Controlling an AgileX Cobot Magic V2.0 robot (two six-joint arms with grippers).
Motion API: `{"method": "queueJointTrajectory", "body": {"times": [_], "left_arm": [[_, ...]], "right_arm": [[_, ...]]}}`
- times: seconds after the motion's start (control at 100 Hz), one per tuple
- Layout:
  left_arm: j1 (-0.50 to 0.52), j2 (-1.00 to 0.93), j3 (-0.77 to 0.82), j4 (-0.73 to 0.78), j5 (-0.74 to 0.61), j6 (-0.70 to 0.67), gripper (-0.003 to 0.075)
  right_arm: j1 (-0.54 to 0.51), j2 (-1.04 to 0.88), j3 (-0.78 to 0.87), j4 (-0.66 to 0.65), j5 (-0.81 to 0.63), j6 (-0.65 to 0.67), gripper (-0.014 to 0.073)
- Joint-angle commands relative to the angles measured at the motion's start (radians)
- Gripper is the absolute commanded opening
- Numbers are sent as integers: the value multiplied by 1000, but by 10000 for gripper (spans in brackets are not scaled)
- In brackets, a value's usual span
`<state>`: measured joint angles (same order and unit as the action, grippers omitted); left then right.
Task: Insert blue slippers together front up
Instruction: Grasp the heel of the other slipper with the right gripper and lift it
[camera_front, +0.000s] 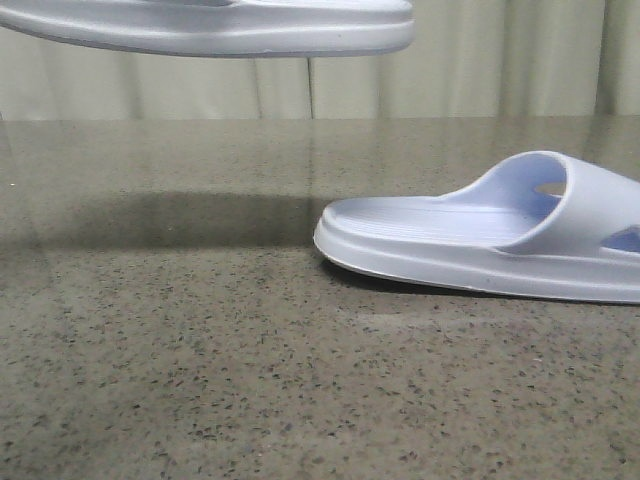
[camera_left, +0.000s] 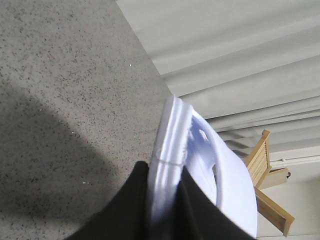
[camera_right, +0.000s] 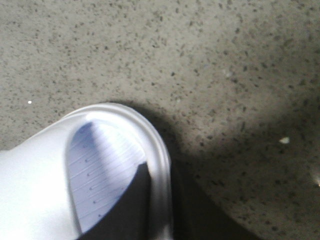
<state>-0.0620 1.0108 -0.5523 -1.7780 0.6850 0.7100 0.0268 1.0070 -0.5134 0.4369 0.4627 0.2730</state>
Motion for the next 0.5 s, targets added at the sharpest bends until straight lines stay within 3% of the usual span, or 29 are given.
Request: {"method": "queueJointTrajectory", "body": {"times": [0.0,0.2,0.49], "left_arm": [[3,-15,-26,-56,44,-8,16],[3,-15,-26,-56,44,-8,16],[3,-14,-26,-56,32,-8,16]], "right_arm": [[-3,-4,-26,6,-94,-3,-107],[-3,-18,-26,46,-222,-3,-107],[-3,-169,-26,66,-538,-3,-107]]}}
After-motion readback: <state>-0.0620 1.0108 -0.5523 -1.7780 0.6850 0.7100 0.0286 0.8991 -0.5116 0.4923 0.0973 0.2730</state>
